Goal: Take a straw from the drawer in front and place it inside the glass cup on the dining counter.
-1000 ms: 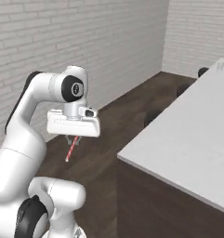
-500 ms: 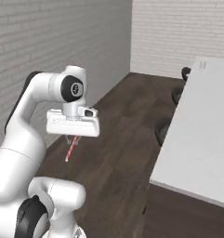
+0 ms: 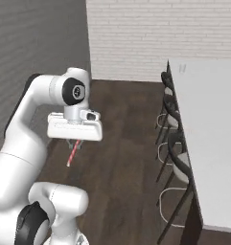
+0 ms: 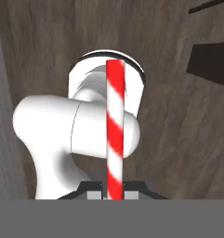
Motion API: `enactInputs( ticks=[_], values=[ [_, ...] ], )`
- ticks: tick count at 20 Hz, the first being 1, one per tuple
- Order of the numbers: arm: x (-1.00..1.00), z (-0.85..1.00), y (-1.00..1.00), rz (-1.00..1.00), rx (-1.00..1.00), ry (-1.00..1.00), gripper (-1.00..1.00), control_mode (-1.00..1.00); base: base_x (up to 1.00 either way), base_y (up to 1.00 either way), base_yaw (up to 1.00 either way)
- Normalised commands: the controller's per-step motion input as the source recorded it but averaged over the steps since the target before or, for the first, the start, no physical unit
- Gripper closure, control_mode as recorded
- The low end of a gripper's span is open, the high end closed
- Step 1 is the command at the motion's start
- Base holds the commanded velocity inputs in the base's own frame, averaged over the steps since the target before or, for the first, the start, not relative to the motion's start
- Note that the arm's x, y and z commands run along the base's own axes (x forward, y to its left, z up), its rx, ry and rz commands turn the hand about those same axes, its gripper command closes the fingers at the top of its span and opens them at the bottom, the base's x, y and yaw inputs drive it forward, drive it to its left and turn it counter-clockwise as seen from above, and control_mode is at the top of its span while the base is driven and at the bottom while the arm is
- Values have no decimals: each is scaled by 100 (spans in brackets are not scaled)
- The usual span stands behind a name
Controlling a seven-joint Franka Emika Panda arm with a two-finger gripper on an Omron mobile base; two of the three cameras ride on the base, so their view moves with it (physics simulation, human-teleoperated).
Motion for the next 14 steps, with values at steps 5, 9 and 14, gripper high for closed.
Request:
enactInputs(
  ticks=[5,9,14],
  values=[
    [0,0,0,0,0,0,100,100,100,75,-45],
    [0,0,0,0,0,0,100,100,100,79,-45],
    [0,0,0,0,0,0,100,100,99,86,-44]
  ],
)
